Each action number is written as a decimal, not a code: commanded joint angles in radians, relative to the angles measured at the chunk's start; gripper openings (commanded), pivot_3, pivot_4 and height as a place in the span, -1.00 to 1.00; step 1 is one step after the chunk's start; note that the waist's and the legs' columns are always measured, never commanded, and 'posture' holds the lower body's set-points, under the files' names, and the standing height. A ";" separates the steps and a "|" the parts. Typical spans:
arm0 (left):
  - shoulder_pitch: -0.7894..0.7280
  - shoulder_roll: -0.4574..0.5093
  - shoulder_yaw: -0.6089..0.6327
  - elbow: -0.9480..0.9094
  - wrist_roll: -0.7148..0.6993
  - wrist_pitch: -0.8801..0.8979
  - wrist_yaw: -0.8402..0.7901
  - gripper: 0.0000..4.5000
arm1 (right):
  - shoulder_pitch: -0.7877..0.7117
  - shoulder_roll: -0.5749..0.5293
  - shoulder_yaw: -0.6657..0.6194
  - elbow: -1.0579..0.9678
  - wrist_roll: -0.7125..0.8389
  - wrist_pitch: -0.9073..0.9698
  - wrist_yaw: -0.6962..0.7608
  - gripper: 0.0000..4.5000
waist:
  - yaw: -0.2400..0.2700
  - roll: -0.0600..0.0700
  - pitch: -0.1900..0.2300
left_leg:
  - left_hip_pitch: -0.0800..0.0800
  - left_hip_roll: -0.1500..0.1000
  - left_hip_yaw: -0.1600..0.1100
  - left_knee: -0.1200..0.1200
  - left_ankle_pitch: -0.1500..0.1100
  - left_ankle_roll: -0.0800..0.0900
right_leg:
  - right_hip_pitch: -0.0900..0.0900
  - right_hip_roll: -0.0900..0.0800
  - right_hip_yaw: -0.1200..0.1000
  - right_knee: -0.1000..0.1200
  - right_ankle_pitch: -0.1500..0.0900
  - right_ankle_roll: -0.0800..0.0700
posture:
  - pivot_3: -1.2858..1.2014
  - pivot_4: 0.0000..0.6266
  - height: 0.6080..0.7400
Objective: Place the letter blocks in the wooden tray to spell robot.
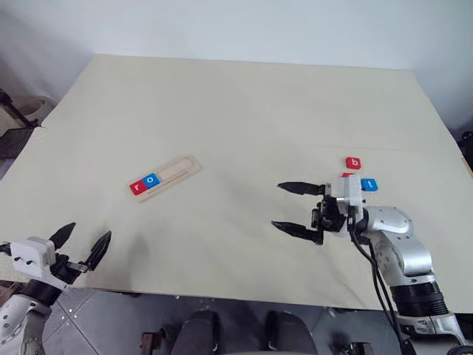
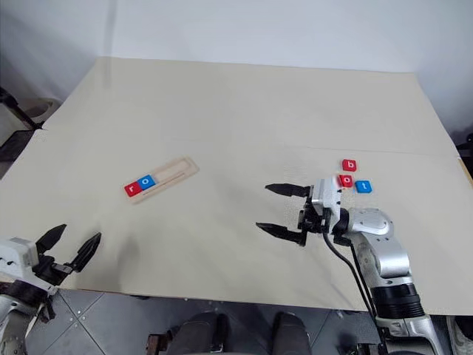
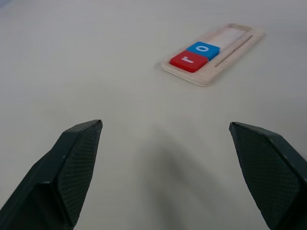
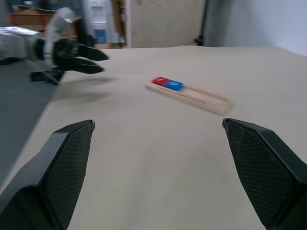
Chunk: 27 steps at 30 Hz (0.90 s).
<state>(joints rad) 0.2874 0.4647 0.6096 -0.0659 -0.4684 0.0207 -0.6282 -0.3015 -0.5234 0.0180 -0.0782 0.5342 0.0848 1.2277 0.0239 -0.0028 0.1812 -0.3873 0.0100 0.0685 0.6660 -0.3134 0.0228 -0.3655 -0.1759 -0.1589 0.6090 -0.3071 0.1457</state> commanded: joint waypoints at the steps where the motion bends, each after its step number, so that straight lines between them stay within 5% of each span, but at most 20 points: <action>1: -0.047 0.049 0.002 0.024 -0.039 0.019 -0.044 1.00 | 0.017 -0.010 -0.022 -0.045 0.021 -0.015 0.016 0.98 | 0.001 -0.001 0.000 | 0.000 0.000 0.000 0.000 0.000 0.000 | 0.000 0.000 0.000 0.000 0.000 0.000 | 0.03 -0.52 1.00; 6: -0.187 0.145 -0.048 0.131 -0.027 0.056 -0.112 1.00 | 0.031 -0.033 -0.040 -0.069 0.021 -0.006 0.007 0.98 | -0.001 -0.001 0.000 | 0.000 0.000 0.001 0.000 0.000 0.000 | -0.001 0.001 0.000 0.001 0.000 0.000 | 0.03 -0.52 1.00; 14: -0.556 0.346 -0.258 0.560 0.105 -0.016 -0.378 1.00 | 0.058 -0.072 -0.068 -0.109 0.021 0.012 -0.020 0.98 | -0.004 -0.001 -0.001 | 0.000 0.001 0.006 0.000 -0.001 -0.003 | -0.005 0.006 0.001 0.002 0.000 -0.001 | 0.03 -0.52 1.00; 27: -0.883 0.344 -0.436 1.028 0.269 -0.175 -0.522 1.00 | 0.120 -0.089 -0.106 -0.212 0.030 0.060 -0.093 0.98 | -0.027 -0.003 -0.001 | 0.000 0.003 0.020 0.000 -0.002 -0.003 | -0.010 0.007 0.002 0.005 0.000 -0.001 | 0.03 -0.52 1.00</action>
<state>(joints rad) -0.5854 0.8042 0.1813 0.9276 -0.2193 -0.1418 -1.1359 -0.1838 -0.5969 -0.0554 -0.2450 0.5410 0.1401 1.1448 -0.0028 -0.0060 0.1802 -0.3878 0.0128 0.0887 0.6660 -0.3150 0.0193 -0.3751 -0.1691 -0.1569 0.6141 -0.3075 0.1445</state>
